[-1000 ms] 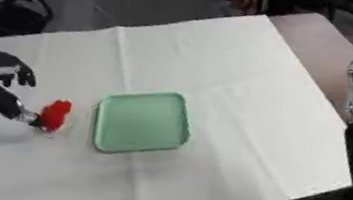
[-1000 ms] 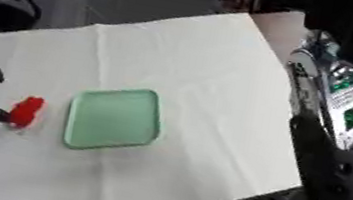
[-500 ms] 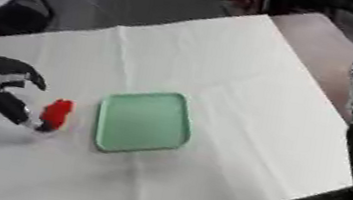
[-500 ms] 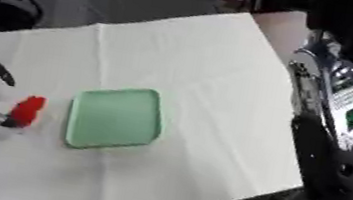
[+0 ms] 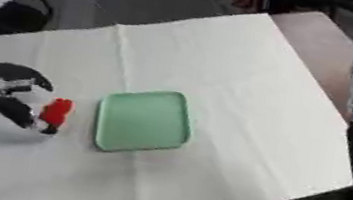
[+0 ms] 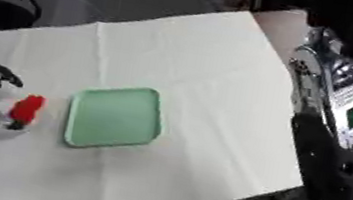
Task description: Pick up objects on the table and place them in the box.
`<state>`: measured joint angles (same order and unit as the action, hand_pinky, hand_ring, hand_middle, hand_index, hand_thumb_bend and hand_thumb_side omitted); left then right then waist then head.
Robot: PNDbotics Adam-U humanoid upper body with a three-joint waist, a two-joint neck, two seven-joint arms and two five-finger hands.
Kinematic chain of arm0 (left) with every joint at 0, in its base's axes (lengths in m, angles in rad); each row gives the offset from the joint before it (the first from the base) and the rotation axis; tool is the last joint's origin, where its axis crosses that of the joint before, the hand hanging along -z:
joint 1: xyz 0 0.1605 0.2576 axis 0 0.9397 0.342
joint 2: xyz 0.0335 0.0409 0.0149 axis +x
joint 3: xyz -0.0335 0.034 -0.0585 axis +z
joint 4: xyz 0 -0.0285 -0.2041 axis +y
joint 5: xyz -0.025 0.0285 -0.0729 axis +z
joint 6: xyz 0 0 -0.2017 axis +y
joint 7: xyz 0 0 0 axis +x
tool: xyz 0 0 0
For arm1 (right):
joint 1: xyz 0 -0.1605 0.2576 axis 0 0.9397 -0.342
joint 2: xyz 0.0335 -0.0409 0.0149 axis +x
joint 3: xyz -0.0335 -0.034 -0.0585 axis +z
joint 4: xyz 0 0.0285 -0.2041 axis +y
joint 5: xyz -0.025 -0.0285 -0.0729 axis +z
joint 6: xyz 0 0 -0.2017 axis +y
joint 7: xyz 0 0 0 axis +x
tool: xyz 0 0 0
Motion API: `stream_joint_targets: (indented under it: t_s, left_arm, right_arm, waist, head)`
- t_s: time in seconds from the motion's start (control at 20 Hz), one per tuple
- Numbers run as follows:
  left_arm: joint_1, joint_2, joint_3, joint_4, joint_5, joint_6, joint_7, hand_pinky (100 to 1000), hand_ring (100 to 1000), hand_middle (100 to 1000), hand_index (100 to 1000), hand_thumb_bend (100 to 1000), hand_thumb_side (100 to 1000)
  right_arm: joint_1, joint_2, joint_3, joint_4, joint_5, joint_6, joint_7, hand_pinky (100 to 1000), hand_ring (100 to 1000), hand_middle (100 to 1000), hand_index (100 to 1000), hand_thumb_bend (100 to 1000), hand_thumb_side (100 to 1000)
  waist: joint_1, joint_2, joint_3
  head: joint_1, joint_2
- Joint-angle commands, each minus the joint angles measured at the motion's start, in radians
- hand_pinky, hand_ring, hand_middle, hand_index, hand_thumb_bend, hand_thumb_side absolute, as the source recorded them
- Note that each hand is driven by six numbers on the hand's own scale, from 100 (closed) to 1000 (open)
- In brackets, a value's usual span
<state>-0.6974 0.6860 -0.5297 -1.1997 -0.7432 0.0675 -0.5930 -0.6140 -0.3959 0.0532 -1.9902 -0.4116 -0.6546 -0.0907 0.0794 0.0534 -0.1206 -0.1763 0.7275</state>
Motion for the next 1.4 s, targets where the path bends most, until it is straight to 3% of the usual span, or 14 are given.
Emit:
stream_joint_targets:
  t_s: [0.05, 0.4, 0.65, 0.9, 1.15, 1.4]
  left_arm:
    - [-0.023, 0.005, 0.015, 0.009, -0.008, -0.003, 0.008, 625, 793, 906, 941, 644, 590]
    - [-0.035, -0.014, 0.018, 0.042, -0.027, -0.015, 0.001, 622, 793, 908, 944, 609, 522]
    - [-0.042, -0.015, 0.018, 0.056, -0.043, -0.025, -0.006, 624, 796, 910, 942, 513, 439]
    - [-0.051, -0.013, 0.016, 0.068, -0.072, -0.045, -0.013, 625, 798, 907, 941, 555, 367]
    - [-0.053, -0.015, 0.025, 0.087, -0.098, -0.062, -0.016, 620, 795, 904, 940, 481, 326]
    - [-0.048, -0.033, 0.032, 0.106, -0.096, -0.074, -0.004, 611, 789, 902, 940, 491, 327]
  right_arm:
    - [-0.017, -0.009, -0.001, -0.010, -0.005, 0.001, 0.005, 518, 505, 450, 465, 251, 328]
    - [-0.018, -0.008, 0.000, -0.010, -0.008, 0.004, 0.009, 518, 505, 450, 464, 249, 329]
    - [-0.019, -0.007, 0.000, -0.010, -0.011, 0.005, 0.011, 518, 505, 450, 464, 247, 328]
    - [-0.019, -0.007, 0.000, -0.010, -0.012, 0.006, 0.012, 518, 504, 450, 464, 244, 329]
    - [-0.019, -0.007, 0.000, -0.010, -0.013, 0.006, 0.013, 518, 504, 450, 464, 242, 330]
    - [-0.022, -0.005, 0.000, -0.010, -0.015, 0.005, 0.014, 519, 505, 451, 464, 241, 333]
  waist:
    - [-0.003, -0.011, -0.001]
    - [-0.003, -0.010, -0.002]
    - [-0.003, -0.009, -0.002]
    - [-0.003, -0.009, -0.002]
    - [-0.003, -0.008, -0.002]
    - [-0.003, -0.007, -0.006]
  head:
    - [0.009, -0.005]
    - [0.010, -0.005]
    - [0.011, -0.004]
    - [0.011, -0.004]
    - [0.010, -0.003]
    - [0.012, -0.003]
